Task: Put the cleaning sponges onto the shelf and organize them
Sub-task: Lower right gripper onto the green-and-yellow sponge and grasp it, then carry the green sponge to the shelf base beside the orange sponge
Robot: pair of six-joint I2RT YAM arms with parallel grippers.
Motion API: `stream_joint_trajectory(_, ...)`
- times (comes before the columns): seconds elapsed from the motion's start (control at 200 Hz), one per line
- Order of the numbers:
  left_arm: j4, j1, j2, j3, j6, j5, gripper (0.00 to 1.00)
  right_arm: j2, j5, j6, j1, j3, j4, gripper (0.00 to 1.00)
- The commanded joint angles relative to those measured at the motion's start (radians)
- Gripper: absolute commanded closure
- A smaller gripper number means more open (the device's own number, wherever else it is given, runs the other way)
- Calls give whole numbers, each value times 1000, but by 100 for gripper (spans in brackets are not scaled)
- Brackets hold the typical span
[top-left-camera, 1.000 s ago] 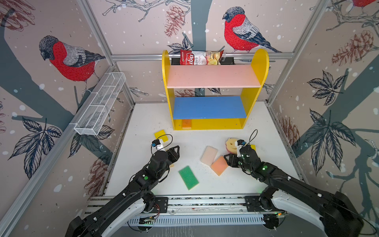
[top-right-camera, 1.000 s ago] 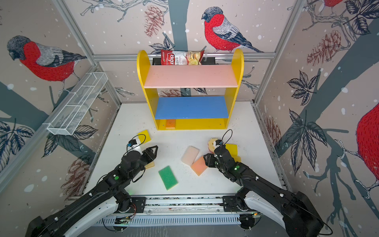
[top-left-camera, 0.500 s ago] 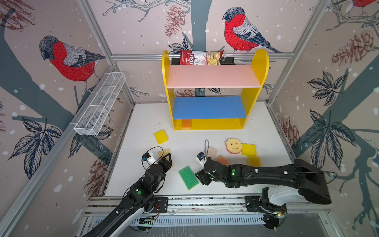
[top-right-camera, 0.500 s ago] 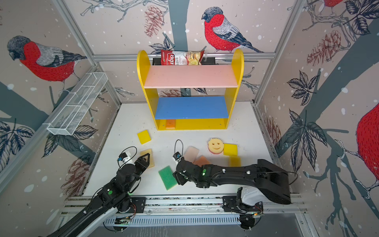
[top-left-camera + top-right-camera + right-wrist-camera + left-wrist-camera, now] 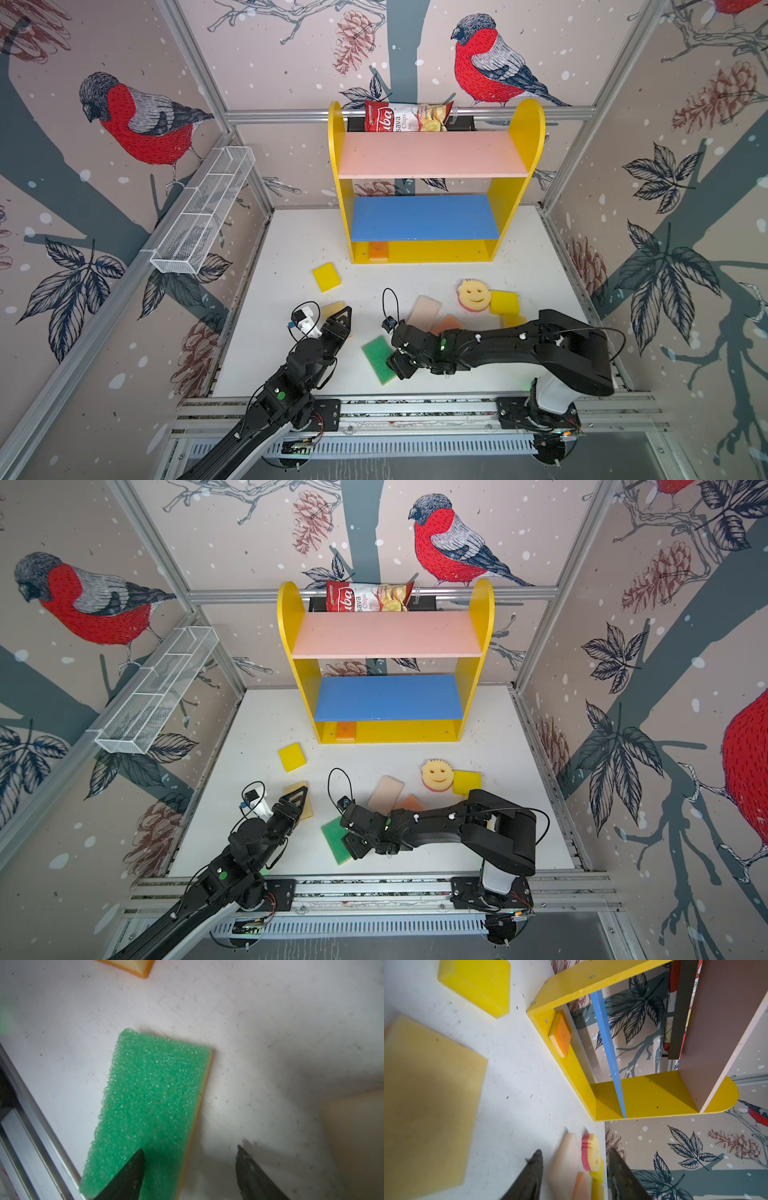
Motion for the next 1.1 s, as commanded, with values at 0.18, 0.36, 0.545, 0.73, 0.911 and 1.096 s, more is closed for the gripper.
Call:
stream_joint_trajectory(0.18,-158,-22,119,-14,37,-31,49,71,-203,11,-116,19,44,86)
stream_joint_trajectory(0.36,-155,-24,175,14,52,-42,49,50,-230,-1,-221,30,51,100)
stream_joint_trajectory(0.545,-177,-24,164,37,63,-82,48,12,-224,-9,-300,74,49,100)
stream_joint_trajectory(0.73,-186,-24,162,74,110,-117,44,-26,-194,-21,-349,110,48,100)
stream_joint_trajectory(0.911,-186,-24,190,120,164,-166,37,-49,-170,-12,-422,127,38,100)
stream_joint_trajectory(1.096,-175,-23,196,144,201,-249,32,-96,-167,25,-524,91,56,100)
